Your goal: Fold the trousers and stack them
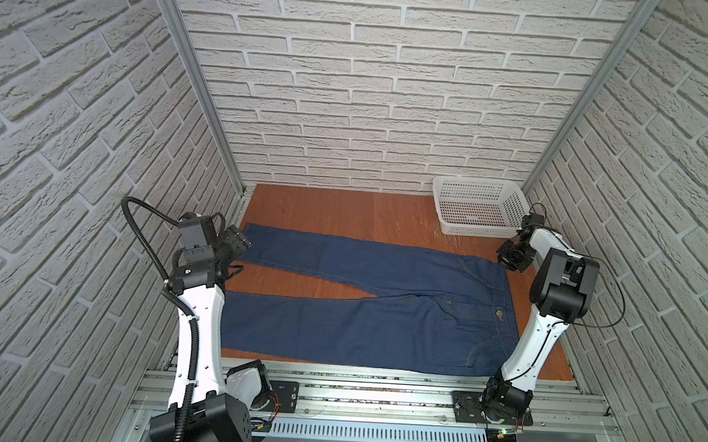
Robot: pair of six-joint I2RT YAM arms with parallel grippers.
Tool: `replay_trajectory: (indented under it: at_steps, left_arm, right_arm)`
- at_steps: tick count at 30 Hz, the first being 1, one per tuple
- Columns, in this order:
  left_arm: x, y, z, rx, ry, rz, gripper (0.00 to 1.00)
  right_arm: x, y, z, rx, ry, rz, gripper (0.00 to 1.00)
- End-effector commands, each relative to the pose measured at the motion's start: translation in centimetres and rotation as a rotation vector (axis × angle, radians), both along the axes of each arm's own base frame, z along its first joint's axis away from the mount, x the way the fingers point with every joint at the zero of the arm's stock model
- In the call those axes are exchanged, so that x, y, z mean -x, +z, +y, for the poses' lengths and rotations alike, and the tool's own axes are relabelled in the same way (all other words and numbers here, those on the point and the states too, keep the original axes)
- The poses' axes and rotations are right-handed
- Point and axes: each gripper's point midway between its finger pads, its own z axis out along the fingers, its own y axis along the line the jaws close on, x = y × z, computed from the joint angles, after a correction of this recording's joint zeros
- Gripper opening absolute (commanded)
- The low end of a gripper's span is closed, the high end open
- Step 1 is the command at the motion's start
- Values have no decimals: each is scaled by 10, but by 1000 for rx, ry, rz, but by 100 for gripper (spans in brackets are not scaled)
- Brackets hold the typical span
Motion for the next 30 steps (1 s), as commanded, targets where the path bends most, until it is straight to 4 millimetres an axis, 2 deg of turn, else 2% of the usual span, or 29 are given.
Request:
replay_trajectory:
  at_steps: [1, 3, 6, 9, 14, 19, 25, 30]
  left_arm:
    - [0, 18, 6, -39, 12, -36, 78]
    - [0, 18, 8, -40, 18, -32, 79]
    - [-4, 17, 9, -34, 22, -30, 80]
    - [-19, 10, 11, 1, 18, -24, 80]
    - [-62, -14, 8, 114, -15, 8, 78]
    - [-113, -32, 0, 151, -60, 80, 76]
    - [-168, -49, 19, 140, -38, 154, 75]
    - [-206, -76, 41, 106, -15, 261, 73]
  right_arm:
    - [9, -15, 8, -46, -1, 27, 15]
    - [10, -10, 11, -54, -3, 9, 6]
    - [8, 4, 15, -61, -4, -34, 6]
    - [6, 25, 21, -59, -1, -92, 5]
    - [8, 65, 30, -41, 1, -189, 5]
    - [16, 86, 39, -35, -1, -242, 5]
    - [21, 102, 49, -42, 6, -290, 5]
    - [23, 108, 56, -50, 22, -310, 5]
